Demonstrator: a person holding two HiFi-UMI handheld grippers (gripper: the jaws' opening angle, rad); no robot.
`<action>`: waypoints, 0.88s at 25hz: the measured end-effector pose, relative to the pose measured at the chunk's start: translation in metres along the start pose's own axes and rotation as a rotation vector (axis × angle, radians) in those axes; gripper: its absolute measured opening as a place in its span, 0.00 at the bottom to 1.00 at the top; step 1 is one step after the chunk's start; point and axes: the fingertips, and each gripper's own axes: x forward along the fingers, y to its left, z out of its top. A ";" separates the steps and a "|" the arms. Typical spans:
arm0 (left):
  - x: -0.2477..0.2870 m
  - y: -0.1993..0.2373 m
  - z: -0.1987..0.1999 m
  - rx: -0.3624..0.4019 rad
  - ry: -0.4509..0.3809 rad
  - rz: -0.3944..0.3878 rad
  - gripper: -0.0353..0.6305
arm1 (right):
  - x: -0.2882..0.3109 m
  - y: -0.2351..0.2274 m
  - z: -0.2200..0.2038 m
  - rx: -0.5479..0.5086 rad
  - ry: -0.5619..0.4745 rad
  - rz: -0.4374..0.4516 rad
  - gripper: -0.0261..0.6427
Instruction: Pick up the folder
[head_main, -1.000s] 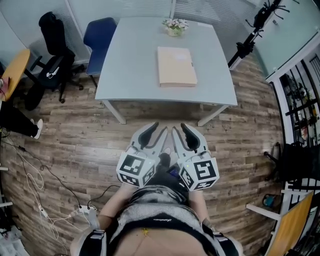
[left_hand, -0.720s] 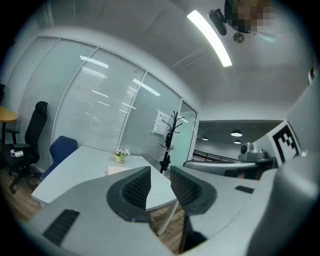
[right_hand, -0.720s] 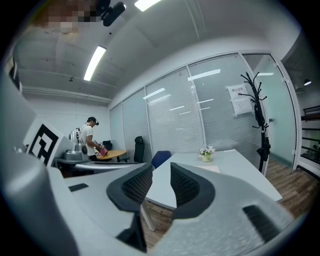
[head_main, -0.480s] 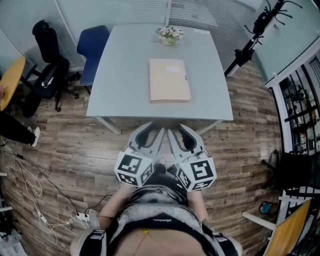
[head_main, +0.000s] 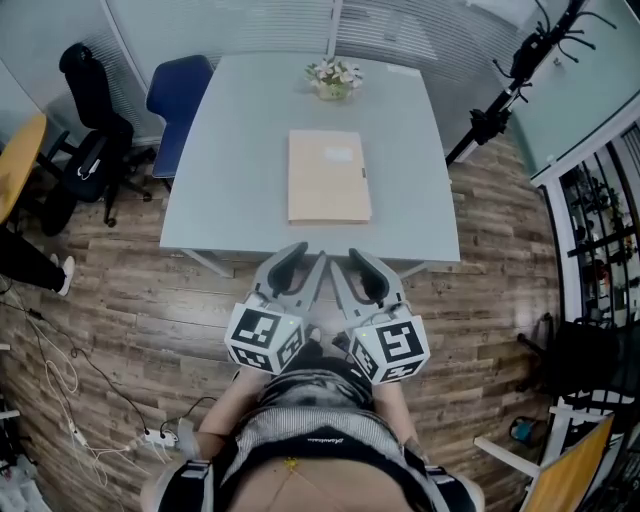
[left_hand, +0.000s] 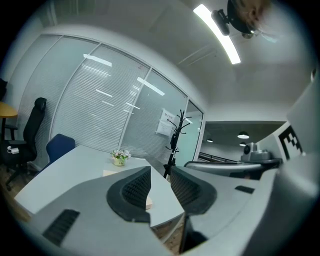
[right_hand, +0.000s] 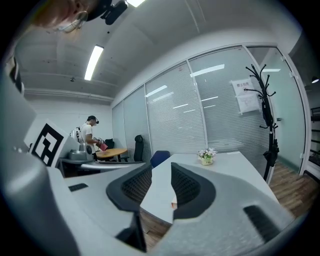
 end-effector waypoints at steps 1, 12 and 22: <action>0.005 -0.001 0.000 0.002 -0.001 0.001 0.20 | 0.001 -0.005 0.000 -0.002 0.001 0.000 0.22; 0.037 -0.010 0.001 0.021 0.014 0.006 0.20 | 0.007 -0.044 0.001 0.036 -0.016 0.003 0.22; 0.069 -0.003 0.004 0.026 0.027 -0.006 0.20 | 0.022 -0.069 0.003 0.064 -0.026 -0.010 0.22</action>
